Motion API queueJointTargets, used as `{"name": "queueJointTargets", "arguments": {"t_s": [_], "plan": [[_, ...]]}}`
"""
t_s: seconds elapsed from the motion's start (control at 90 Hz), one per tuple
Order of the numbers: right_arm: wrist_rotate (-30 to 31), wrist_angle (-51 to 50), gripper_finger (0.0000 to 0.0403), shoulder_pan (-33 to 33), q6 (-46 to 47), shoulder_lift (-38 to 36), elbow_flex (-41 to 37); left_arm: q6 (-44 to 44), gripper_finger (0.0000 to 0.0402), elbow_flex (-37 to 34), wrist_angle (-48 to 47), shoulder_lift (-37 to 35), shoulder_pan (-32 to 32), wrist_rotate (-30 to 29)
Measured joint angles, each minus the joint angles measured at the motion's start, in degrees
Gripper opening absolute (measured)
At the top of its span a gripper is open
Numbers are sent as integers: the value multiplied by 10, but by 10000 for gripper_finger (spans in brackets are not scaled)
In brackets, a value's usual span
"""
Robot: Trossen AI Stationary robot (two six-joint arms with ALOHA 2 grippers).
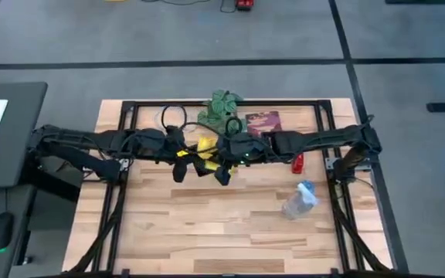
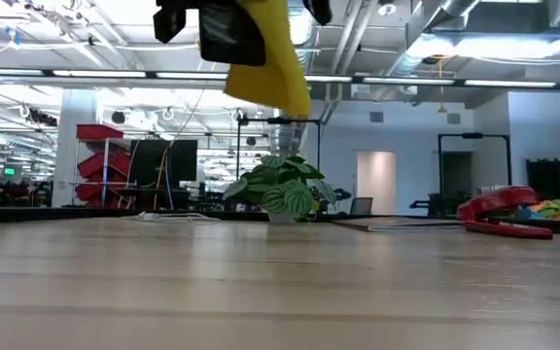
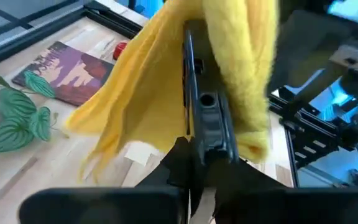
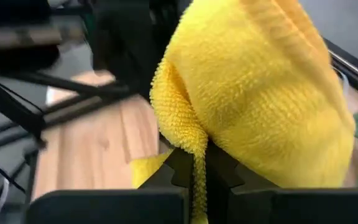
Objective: Apply microfiber cloth
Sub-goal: Wipe the front of the cellphone with the yellow microfiber cloth
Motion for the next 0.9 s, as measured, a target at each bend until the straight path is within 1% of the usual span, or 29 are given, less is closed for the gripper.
{"name": "queueJointTargets", "arguments": {"t_s": [0.078, 0.178, 0.233, 0.4, 0.511, 0.6, 0.778, 0.9], "plan": [[2, -1, 0, 3, -7, 0, 0, 2, 10, 0, -1, 0, 0, -1], [9, -5, 0, 12, -7, -3, -1, -14, 10, 1, -16, 0, 2, -21], [6, -5, 0, 19, -7, -6, -2, -19, 10, 1, -22, 0, 4, -24], [-36, 5, 0, 30, -2, -8, -1, -21, 10, 2, -18, -1, 11, -27], [-68, 8, 0, 35, 2, -8, -1, -27, 10, 2, -19, -1, 21, -44], [-72, 26, 0, 39, -1, -8, -1, -28, 10, 2, -16, -1, 28, -52], [-76, 78, 0, 26, -13, -2, 1, -20, 10, 1, 45, 0, 29, -37], [-76, 70, 0, 8, -24, 1, 1, -17, 10, 1, 90, 0, 29, -17]]}}
